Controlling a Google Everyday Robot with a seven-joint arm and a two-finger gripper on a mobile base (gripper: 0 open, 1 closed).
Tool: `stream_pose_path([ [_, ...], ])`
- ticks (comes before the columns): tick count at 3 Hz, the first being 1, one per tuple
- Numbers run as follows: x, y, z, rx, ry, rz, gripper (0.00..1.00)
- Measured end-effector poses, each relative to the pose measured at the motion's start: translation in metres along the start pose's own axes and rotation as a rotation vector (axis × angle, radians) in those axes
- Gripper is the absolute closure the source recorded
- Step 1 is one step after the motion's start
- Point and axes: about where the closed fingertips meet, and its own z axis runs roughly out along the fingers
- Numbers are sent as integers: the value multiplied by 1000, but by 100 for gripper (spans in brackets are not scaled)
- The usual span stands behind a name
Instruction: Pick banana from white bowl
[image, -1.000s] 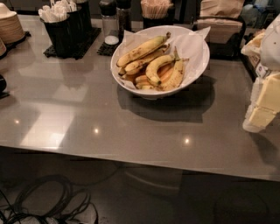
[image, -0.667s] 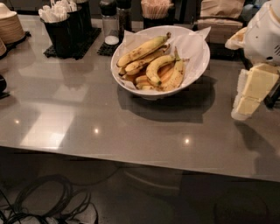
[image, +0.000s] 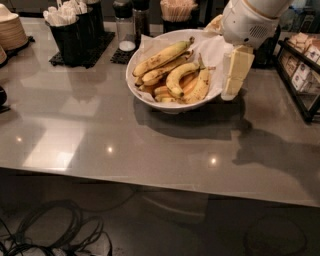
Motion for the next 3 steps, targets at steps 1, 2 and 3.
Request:
stream_pose_path([
  [1,3,3,-5,14,4,14,0],
  [2,1,-7,2,-3,-13,-17,0],
  [3,-18,-40,12,-18,-34,-99,0],
])
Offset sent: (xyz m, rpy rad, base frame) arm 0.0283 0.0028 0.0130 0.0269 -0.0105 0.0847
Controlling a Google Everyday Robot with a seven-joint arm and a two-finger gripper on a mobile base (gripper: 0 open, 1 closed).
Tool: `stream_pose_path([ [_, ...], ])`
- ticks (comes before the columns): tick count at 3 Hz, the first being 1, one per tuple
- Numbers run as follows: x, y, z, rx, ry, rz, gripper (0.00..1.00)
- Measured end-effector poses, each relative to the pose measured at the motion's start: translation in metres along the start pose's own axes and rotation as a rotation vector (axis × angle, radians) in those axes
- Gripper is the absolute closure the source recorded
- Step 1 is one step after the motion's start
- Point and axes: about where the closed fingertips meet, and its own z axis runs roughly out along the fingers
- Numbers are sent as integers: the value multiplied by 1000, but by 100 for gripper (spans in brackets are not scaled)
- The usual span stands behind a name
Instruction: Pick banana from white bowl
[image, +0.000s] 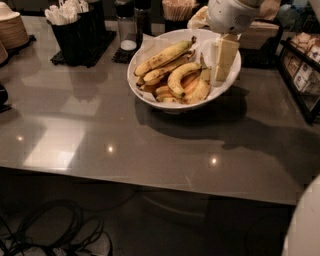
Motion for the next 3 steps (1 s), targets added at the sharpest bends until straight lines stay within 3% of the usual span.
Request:
stream_pose_path([
  [1,-21,-33,14,-9,-24,-68,0],
  [3,-24,-48,23,48,-73,-57,0],
])
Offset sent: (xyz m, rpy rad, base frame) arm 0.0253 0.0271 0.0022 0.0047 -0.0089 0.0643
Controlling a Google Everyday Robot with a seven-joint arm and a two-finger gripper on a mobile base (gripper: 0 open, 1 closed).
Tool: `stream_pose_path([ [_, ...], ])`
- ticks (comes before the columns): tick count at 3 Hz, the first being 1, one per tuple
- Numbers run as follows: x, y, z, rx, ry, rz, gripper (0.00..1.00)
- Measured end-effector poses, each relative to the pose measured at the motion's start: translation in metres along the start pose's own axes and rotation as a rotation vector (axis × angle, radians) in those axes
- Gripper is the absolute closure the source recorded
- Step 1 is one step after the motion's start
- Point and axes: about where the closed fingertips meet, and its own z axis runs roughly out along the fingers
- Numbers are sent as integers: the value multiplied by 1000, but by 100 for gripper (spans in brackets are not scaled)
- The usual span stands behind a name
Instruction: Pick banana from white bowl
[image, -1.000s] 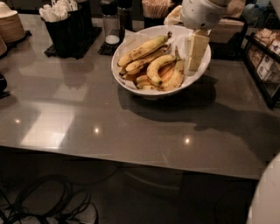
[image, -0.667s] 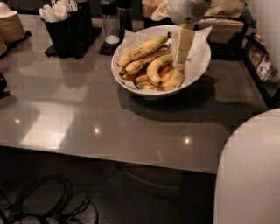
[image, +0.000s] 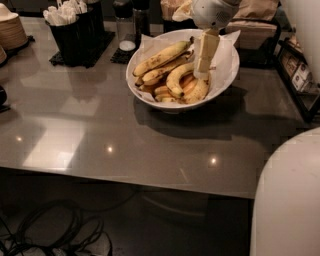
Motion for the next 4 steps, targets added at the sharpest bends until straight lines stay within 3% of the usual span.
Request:
stream_pose_path([
  [2,-10,-28,38,-36,-26,-56,0],
  [3,-11,-35,40,-14,-31,-55,0],
  [4,-12,-40,44,-1,-35,-56,14],
])
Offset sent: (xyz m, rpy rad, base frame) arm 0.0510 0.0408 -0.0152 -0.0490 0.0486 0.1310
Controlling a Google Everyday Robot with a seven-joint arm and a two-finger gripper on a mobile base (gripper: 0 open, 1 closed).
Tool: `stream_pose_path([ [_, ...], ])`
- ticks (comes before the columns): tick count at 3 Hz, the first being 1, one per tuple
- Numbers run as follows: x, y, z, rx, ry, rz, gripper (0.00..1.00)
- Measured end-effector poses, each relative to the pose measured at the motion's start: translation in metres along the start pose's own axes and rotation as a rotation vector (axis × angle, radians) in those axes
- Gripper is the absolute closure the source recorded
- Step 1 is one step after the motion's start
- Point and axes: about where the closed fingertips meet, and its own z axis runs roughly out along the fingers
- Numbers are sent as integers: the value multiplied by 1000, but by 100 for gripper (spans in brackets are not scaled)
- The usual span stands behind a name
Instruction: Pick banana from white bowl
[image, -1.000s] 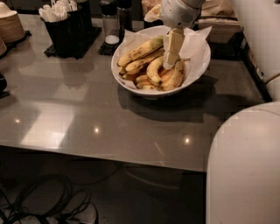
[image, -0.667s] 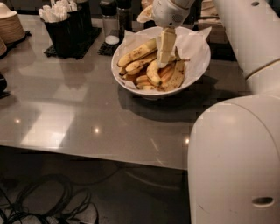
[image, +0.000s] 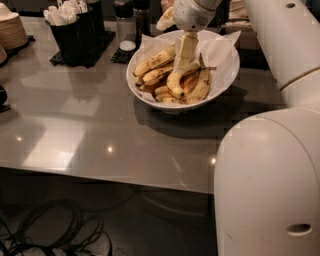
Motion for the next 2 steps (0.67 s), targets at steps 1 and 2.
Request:
stream_pose_path([
  [1,0,0,0,1,0,0,8],
  [2,0,-8,9,9,3,-12,1],
])
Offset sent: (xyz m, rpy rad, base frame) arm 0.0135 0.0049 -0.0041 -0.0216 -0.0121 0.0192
